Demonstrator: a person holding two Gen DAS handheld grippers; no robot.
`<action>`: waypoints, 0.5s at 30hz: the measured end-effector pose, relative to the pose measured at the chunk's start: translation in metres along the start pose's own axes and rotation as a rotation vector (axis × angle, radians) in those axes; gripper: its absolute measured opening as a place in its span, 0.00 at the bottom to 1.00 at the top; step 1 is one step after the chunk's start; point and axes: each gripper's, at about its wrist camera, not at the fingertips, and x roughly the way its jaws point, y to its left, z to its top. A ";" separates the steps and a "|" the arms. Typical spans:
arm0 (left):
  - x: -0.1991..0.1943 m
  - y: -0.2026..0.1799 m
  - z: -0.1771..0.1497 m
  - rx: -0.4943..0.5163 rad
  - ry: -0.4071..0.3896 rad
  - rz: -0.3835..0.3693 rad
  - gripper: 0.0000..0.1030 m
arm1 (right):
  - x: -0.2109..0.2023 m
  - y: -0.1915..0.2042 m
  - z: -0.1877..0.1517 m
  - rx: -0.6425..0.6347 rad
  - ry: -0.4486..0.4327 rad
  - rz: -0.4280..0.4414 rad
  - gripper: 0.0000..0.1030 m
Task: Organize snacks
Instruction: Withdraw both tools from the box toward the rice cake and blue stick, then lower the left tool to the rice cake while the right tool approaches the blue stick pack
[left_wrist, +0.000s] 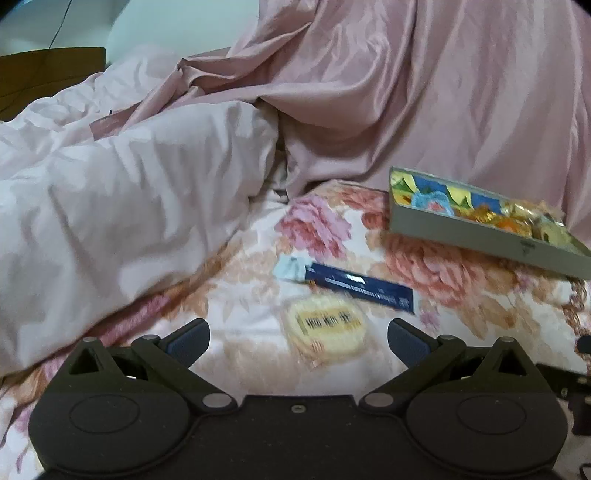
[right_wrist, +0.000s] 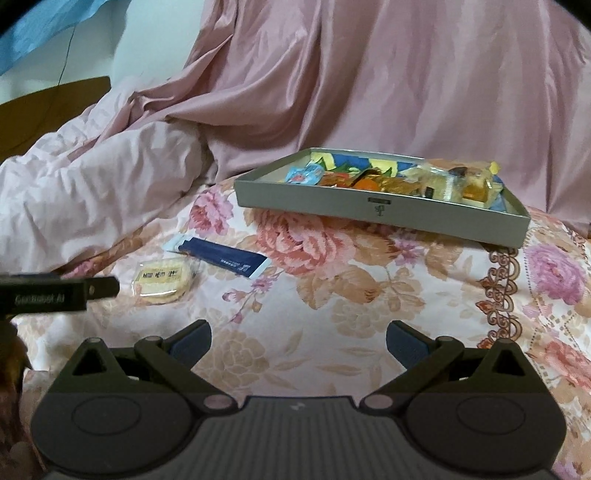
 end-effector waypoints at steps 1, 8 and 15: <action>0.004 0.001 0.002 -0.005 -0.004 0.000 0.99 | 0.004 0.001 0.002 -0.003 0.005 0.003 1.00; 0.033 0.005 0.011 -0.009 -0.044 -0.025 0.99 | 0.035 0.003 0.012 -0.011 0.049 0.031 1.00; 0.049 0.012 0.009 0.044 -0.064 -0.022 0.99 | 0.073 0.012 0.022 -0.127 0.057 0.045 1.00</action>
